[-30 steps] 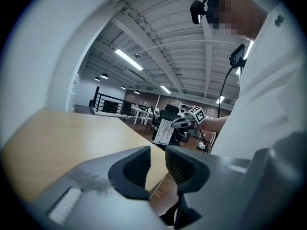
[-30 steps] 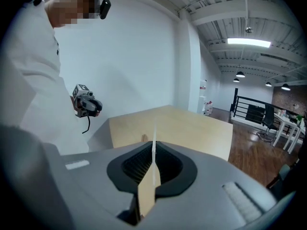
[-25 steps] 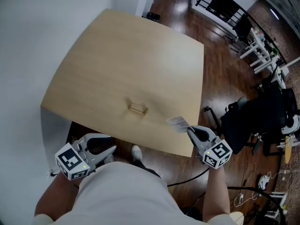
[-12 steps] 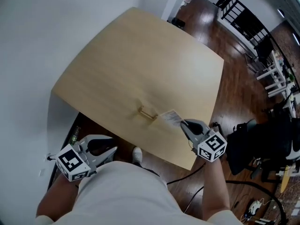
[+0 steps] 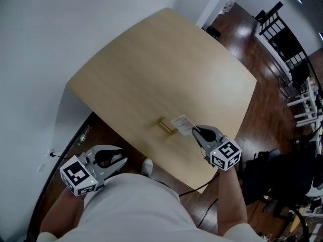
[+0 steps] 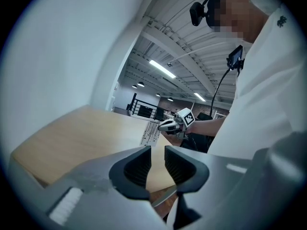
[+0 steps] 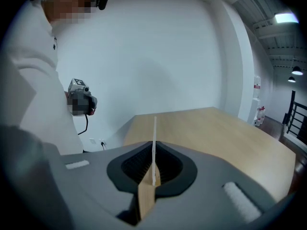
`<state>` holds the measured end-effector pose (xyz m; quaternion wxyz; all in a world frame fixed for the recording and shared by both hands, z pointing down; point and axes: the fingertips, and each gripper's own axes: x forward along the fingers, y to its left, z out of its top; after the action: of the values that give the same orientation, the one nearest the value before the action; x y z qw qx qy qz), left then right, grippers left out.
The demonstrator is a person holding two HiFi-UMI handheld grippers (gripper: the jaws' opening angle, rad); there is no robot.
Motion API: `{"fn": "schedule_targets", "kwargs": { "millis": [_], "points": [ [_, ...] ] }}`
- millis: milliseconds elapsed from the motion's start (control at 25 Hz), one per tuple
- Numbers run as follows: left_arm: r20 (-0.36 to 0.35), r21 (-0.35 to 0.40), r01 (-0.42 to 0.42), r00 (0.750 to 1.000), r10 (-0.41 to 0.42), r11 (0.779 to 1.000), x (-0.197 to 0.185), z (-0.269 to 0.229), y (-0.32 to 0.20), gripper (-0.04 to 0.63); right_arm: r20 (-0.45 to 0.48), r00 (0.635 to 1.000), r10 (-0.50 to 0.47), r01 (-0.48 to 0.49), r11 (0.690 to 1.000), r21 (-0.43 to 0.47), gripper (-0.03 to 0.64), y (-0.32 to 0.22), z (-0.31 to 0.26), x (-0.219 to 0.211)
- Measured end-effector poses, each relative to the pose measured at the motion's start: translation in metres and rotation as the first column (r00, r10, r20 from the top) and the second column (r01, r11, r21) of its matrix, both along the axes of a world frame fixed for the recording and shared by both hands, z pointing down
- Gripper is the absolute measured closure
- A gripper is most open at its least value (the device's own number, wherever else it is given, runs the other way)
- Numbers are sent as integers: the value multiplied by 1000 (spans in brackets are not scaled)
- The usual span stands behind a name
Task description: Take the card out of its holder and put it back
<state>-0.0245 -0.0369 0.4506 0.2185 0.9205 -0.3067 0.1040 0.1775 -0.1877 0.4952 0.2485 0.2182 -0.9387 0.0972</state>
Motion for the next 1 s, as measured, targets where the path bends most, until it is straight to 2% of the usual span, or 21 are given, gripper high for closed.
{"fn": "schedule_targets", "kwargs": {
  "millis": [280,560,1000],
  "points": [
    [8,-18,83,997,-83,996,-8,-1,6,502,-3,998,-62,61,998,-21,596,-17,14,-20],
    [15,-30,126,992,-126,992,-23,2,13,502,-6,996,-93,93,995,-43,597,-19,26,-40],
    [17,-40,121,993,-120,992,-17,4,13,502,-10,995,-100,100,994,-47,597,-25,34,-36]
  ]
}}
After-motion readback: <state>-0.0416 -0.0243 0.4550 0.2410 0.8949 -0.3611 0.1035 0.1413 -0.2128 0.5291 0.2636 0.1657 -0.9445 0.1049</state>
